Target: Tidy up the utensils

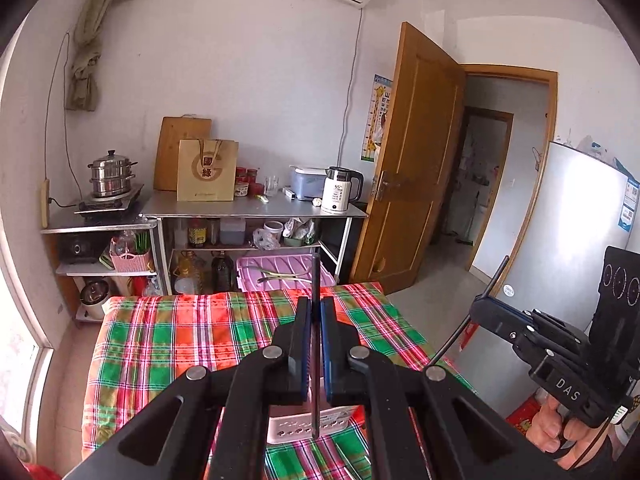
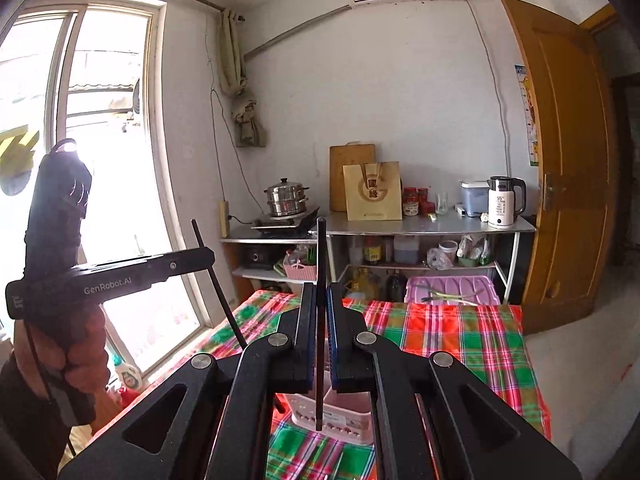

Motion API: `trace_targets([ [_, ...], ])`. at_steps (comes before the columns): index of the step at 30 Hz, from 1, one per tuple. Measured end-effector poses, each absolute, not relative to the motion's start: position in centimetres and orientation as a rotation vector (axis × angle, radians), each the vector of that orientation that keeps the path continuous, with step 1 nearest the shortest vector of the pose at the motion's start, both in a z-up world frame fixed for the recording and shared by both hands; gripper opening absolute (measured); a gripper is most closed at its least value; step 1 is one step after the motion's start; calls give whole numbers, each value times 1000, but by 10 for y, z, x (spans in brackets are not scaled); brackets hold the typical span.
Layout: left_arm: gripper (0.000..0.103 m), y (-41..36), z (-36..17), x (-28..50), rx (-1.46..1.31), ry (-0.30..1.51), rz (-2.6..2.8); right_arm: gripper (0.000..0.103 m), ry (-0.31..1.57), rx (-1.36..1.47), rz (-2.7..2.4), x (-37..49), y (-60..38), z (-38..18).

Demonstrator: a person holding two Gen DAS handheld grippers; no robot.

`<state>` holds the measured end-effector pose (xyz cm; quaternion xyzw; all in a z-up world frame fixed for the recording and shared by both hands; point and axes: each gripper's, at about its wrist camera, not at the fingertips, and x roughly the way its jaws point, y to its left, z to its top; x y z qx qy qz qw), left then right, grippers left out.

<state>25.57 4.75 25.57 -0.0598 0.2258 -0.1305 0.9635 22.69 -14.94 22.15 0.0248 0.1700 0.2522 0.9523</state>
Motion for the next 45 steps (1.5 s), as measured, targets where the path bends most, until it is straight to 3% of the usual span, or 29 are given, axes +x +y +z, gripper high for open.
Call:
trace_targets([
  [13, 4, 72, 235, 310, -162, 456, -226, 5, 346, 97, 525, 280, -130, 203],
  [23, 4, 80, 192, 334, -178, 518, -236, 5, 444, 87, 524, 309, -110, 157],
  [35, 4, 80, 151, 341, -184, 601, -229, 5, 562, 72, 529, 323, -104, 123],
  [45, 6, 87, 154, 316, -190, 565, -208, 11, 516, 57, 516, 295, -119, 132],
])
